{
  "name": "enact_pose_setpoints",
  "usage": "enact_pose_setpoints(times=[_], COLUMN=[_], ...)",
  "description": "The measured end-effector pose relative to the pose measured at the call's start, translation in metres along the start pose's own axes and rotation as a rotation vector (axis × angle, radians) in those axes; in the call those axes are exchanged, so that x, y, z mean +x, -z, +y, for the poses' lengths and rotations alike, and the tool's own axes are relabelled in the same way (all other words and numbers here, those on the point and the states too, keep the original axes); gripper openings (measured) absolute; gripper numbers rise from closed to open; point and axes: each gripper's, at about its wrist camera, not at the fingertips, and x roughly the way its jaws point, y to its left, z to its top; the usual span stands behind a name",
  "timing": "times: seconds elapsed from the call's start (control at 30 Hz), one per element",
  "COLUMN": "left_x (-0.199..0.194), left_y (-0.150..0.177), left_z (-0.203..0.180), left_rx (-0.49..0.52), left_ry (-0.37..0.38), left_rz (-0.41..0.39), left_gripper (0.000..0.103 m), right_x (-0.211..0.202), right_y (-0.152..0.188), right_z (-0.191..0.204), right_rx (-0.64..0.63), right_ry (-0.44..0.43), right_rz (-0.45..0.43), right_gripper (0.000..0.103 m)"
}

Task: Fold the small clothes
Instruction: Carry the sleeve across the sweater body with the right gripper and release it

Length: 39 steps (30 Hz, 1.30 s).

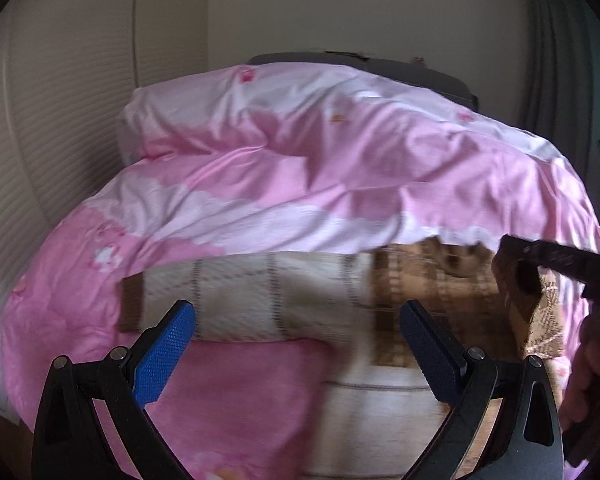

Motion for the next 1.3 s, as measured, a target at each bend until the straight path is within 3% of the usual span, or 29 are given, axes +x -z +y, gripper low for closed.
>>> enact_pose_setpoints(times=[0.23, 0.47, 0.63, 0.77, 0.93, 1.03, 1.13, 1.3], left_x=[0.029, 0.048, 0.048, 0.043, 0.043, 0.047, 0.055, 0.073], left_y=[0.009, 0.018, 0.020, 0.019, 0.023, 0.027, 0.035, 0.045], left_z=[0.038, 0.043, 0.029, 0.008, -0.037, -0.066, -0.093, -0.117], left_rx=[-0.025, -0.034, -0.027, -0.021, 0.016, 0.065, 0.128, 0.163], left_ry=[-0.028, -0.018, 0.012, 0.092, 0.184, 0.212, 0.206, 0.185], left_rz=[0.035, 0.069, 0.067, 0.063, 0.080, 0.094, 0.099, 0.120], left_gripper=[0.103, 0.103, 0.103, 0.103, 0.102, 0.096, 0.086, 0.086], right_x=[0.072, 0.097, 0.075, 0.033, -0.031, -0.059, -0.071, -0.069], right_y=[0.018, 0.029, 0.028, 0.030, 0.050, 0.073, 0.097, 0.121], right_z=[0.040, 0.047, 0.033, 0.017, -0.033, -0.072, -0.108, -0.146], right_rx=[-0.014, -0.048, -0.053, -0.065, -0.011, 0.029, 0.050, 0.049], right_ry=[-0.007, -0.010, -0.031, -0.015, 0.069, 0.163, 0.232, 0.294], right_rz=[0.112, 0.139, 0.111, 0.034, -0.063, -0.088, -0.060, -0.009], right_gripper=[0.004, 0.004, 0.008, 0.032, 0.032, 0.032, 0.032, 0.032])
